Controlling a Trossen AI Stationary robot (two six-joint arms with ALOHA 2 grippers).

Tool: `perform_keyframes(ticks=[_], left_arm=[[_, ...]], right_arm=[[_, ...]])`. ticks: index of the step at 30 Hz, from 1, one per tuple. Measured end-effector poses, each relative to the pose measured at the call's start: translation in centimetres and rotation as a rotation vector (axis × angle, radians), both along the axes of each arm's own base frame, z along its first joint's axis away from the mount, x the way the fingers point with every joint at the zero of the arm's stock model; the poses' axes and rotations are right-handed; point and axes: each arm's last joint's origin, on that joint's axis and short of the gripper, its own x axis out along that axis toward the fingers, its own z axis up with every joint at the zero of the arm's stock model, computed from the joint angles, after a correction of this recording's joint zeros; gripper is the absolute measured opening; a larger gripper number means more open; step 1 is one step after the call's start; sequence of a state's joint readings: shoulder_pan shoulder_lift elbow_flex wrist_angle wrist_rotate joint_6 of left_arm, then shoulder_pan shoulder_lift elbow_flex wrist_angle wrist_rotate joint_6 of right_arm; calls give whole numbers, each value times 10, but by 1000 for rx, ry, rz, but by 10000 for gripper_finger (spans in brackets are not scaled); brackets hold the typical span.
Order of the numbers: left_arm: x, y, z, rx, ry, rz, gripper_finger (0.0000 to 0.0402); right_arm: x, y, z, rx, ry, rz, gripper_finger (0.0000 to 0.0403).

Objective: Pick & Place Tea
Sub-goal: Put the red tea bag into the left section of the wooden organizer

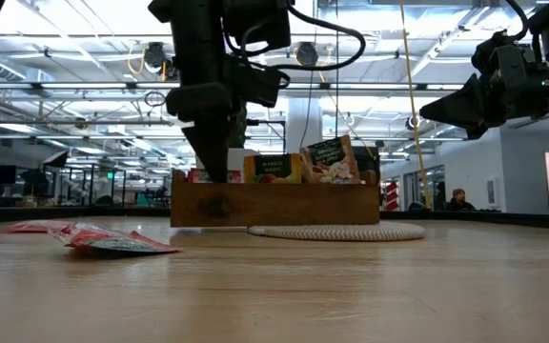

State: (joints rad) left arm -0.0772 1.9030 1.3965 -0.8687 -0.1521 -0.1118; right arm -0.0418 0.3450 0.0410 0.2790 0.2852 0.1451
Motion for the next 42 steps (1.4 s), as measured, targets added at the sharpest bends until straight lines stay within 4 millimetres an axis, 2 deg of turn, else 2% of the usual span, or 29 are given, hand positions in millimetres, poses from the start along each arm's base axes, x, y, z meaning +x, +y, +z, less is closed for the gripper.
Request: perform_keyframes(ticks=[9, 13, 33, 42], left_arm=[[-6, 4, -28, -67, -5, 23, 1], [-7, 6, -28, -42, -7, 43, 1], [-13, 12, -28, 306, -11, 207, 1], [-6, -3, -14, 404, -68, 174, 1]], right_arm=[[0, 0, 0, 0, 0, 0, 0], [0, 0, 0, 0, 0, 0, 0], [0, 0, 0, 0, 0, 0, 0], [0, 0, 0, 0, 0, 0, 0]])
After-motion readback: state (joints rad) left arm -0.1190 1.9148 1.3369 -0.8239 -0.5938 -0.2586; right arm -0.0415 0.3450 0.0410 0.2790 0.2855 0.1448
